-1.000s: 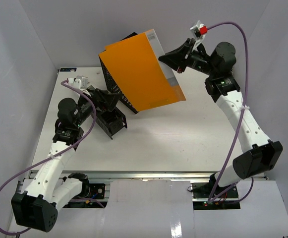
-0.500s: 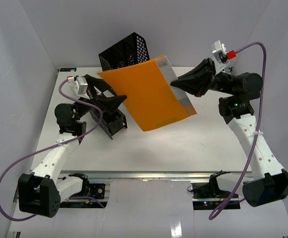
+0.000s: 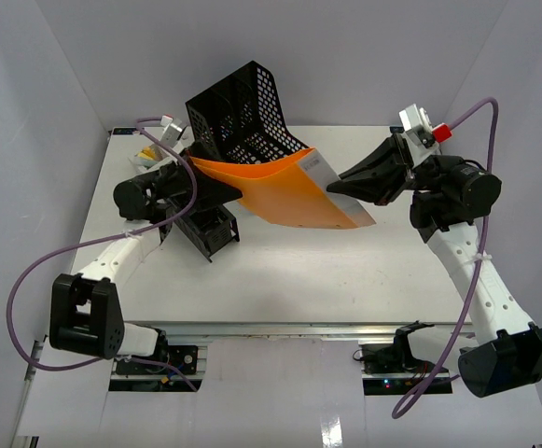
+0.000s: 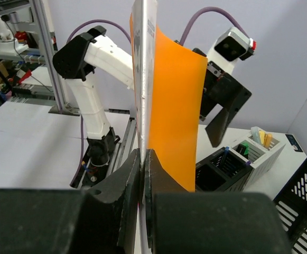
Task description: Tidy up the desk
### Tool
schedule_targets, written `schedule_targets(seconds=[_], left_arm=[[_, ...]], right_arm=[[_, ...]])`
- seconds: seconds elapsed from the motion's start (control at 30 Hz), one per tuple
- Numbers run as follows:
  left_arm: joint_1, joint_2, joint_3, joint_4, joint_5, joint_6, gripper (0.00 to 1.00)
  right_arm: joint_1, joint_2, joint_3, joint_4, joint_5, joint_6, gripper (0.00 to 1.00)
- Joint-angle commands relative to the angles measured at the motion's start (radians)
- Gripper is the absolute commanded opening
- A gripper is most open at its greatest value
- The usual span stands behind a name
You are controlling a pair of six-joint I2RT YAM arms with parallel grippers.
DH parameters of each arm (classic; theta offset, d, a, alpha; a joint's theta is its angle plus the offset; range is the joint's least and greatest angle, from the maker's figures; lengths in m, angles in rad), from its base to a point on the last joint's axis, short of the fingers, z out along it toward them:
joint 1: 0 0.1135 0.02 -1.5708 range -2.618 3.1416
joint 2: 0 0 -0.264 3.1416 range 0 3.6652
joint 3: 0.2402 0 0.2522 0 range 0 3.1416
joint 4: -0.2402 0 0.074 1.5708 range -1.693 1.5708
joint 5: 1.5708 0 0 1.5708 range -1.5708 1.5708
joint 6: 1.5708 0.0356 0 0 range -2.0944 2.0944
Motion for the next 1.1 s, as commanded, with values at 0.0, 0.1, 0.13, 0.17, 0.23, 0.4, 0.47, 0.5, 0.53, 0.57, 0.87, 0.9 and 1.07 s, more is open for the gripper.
schedule_targets(seconds=[0.0, 0.1, 0.13, 0.17, 0.23, 0.4, 0.47, 0.5, 0.53, 0.57, 0.87, 0.9, 1.07], left_arm=[[0.003, -0.055, 0.063, 0.506, 0.053, -0.147, 0.68], [0.003, -0.077, 0.065, 0.459, 0.074, -0.127, 0.12], [0.003, -0.085, 0.061, 0.433, 0.077, -0.110, 0.06], [0.003, -0.093, 0.055, 0.406, 0.081, -0.092, 0.02], [0.003, -0.114, 0.048, 0.356, 0.095, -0.039, 0.00], [0.003, -0.195, 0.045, 0.050, 0.158, 0.214, 0.00], [0.003, -0.214, 0.050, -0.098, 0.183, 0.293, 0.00], [0.003, -0.222, 0.051, -0.136, 0.197, 0.333, 0.00], [0.003, -0.225, 0.051, -0.174, 0.207, 0.351, 0.00], [0.003, -0.225, 0.056, -0.205, 0.216, 0.368, 0.00], [0.003, -0.216, 0.119, -0.478, 0.278, 0.532, 0.00], [0.003, -0.218, 0.128, -0.539, 0.279, 0.563, 0.00], [0.003, -0.227, 0.194, -0.873, 0.264, 0.852, 0.00]], right_arm=[[-0.001, -0.032, 0.039, -0.201, 0.063, -0.198, 0.08], [-0.001, -0.022, 0.077, -0.406, 0.104, -0.347, 0.08], [-0.001, -0.016, 0.087, -0.444, 0.117, -0.374, 0.08], [-0.001, -0.009, 0.096, -0.480, 0.130, -0.400, 0.08], [0.000, 0.004, 0.124, -0.567, 0.158, -0.469, 0.09], [0.003, 0.033, 0.178, -0.759, 0.202, -0.606, 0.51], [0.014, 0.053, 0.216, -0.825, 0.202, -0.666, 0.65], [0.019, 0.064, 0.235, -0.878, 0.199, -0.692, 0.71], [0.027, 0.083, 0.252, -0.905, 0.190, -0.718, 0.77], [0.036, 0.100, 0.273, -0.940, 0.178, -0.742, 0.79], [0.121, 0.238, 0.528, -1.358, 0.111, -1.055, 0.69], [0.122, 0.251, 0.564, -1.403, 0.103, -1.107, 0.69], [0.144, 0.337, 0.752, -1.831, 0.111, -1.418, 0.71]])
